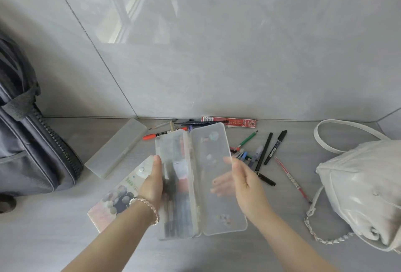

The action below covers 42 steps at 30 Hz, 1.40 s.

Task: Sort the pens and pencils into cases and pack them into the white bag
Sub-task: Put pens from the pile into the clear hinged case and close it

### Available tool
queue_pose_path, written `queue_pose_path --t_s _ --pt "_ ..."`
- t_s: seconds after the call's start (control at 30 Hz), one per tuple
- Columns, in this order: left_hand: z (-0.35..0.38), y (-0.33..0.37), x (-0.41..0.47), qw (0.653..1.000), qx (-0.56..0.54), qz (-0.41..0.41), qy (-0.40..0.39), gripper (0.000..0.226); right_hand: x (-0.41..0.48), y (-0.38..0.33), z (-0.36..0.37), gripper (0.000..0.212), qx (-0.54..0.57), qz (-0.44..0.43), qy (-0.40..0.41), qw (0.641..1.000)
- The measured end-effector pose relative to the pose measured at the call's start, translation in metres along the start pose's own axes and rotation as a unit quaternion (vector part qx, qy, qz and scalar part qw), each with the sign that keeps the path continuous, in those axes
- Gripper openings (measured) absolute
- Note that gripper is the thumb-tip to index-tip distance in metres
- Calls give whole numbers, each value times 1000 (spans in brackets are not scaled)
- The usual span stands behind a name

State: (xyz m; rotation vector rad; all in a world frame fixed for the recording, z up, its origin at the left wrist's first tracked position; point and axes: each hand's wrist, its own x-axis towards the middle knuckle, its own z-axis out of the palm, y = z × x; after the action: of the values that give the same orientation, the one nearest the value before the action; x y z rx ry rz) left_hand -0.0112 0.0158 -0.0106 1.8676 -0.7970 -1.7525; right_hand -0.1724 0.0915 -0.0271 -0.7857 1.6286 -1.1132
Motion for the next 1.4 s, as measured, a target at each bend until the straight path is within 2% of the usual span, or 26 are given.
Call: queue_pose_path --t_s 0.1,0.13,0.2,0.27,0.33,0.4,0.5,0.67,0.8,0.93,1.03,1.13,1.2,1.3,1.4 --pt "-1 2 1 990 113 51 66 65 13 16 -11 32 -10 91 -40 995" --pt "-1 3 2 986 131 66 76 62 21 19 -19 36 -18 111 -23 993" --pt "0 3 7 982 154 77 81 61 47 27 -44 31 -120 94 86 985" --pt "0 3 11 979 169 78 82 63 77 30 -76 27 -246 82 189 947" --pt "4 3 17 979 168 81 86 65 106 30 -103 35 -302 93 229 921" --pt "11 6 16 979 160 88 94 63 130 32 -116 39 -344 128 235 900" --pt "25 11 12 980 145 93 104 59 150 33 -114 50 -414 169 192 874" --pt "31 13 8 984 129 87 87 58 165 32 -107 47 -458 169 148 860" --pt "29 10 8 985 132 72 81 59 163 31 -116 33 -474 162 123 856" --pt "27 4 8 986 135 54 86 61 151 38 -118 39 -443 157 123 874" --pt "28 1 7 986 136 47 86 60 144 38 -118 31 -409 133 125 894" --pt "25 -1 6 983 150 57 88 59 135 9 -113 11 -354 52 147 922" --pt "23 -2 6 981 158 62 89 59 124 -25 -102 9 -296 -14 143 944" --pt "23 -5 6 981 165 63 83 58 89 -73 -63 19 -177 -81 63 979" --pt "28 -9 6 983 156 64 73 56 40 -86 -17 22 -124 -121 -42 984"
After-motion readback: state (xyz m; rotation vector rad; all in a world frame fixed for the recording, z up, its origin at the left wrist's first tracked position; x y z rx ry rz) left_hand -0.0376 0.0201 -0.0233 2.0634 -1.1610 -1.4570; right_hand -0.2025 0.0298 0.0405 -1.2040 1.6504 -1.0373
